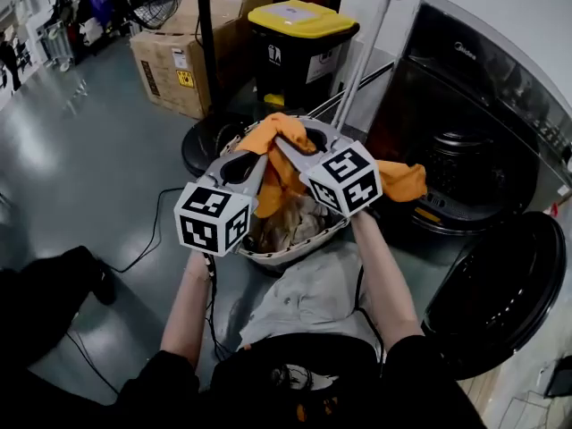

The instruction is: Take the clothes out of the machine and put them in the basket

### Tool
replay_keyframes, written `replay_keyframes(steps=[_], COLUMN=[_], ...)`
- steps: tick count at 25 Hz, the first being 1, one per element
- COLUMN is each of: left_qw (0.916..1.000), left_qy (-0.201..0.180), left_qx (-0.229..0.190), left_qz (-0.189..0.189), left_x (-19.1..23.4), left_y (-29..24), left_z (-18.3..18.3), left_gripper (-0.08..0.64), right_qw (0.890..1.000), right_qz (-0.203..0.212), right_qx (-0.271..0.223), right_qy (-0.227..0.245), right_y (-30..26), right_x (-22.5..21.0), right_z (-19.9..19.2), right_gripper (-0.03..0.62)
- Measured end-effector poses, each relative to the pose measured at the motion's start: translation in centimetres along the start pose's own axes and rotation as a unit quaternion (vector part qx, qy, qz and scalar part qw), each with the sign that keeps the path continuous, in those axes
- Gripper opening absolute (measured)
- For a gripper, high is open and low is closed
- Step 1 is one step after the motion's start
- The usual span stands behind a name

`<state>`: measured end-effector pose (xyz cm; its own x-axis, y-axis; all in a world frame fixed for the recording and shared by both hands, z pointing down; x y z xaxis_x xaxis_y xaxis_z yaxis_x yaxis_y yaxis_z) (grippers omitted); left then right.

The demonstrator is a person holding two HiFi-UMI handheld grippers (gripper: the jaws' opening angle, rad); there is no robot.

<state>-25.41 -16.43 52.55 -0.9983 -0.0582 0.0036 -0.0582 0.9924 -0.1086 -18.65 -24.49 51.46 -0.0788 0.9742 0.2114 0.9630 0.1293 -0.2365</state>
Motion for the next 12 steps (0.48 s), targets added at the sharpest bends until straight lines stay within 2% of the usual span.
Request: replay_keyframes(steps=[4,7,8,10,12], left_qw=[0.9996,0.9993,0.9993,0.9993,0.9994], left_qy=[0.006,0.016,0.018,0.02,0.02], left_qx=[0.027,0.03,0.029,0.027,0.024], left_qz=[0.008,0.015,0.016,0.016,0.014], left_x=[0.6,1.1,1.1,1.2,1.2], left_y=[-0.1,0.1,0.2,0.3,0.2], left_z=[-2.2,-3.0,-3.1,-3.1,-3.0], left_gripper=[0.022,0.022,0.022,0.022,0.022], right_qw=[0.997,0.988,0.984,0.982,0.985], right_qz=[0.02,0.034,0.04,0.047,0.046], right_qx=[0.073,0.15,0.171,0.184,0.161], right_qy=[-0.025,-0.021,-0.021,-0.025,-0.035], right_y=[-2.0,-2.9,-3.1,-2.9,-2.4], right_x=[-0.3,-0.3,-0.2,0.1,0.1], right_z=[-5.4,-8.9,-9.8,-10.8,-10.4], right_gripper=[0.118,0.131,0.156,0.232,0.232])
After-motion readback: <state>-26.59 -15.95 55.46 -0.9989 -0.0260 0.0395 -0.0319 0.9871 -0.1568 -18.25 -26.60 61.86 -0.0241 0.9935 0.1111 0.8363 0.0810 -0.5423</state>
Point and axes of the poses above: the fingertips, and each gripper's own axes: y backward along the fingers, x to its left, z out of its top, the point moved 5 cm from there along y, backward along the fingers, and after that the axes turned 10 degrees about z, right-handed, at the moved point
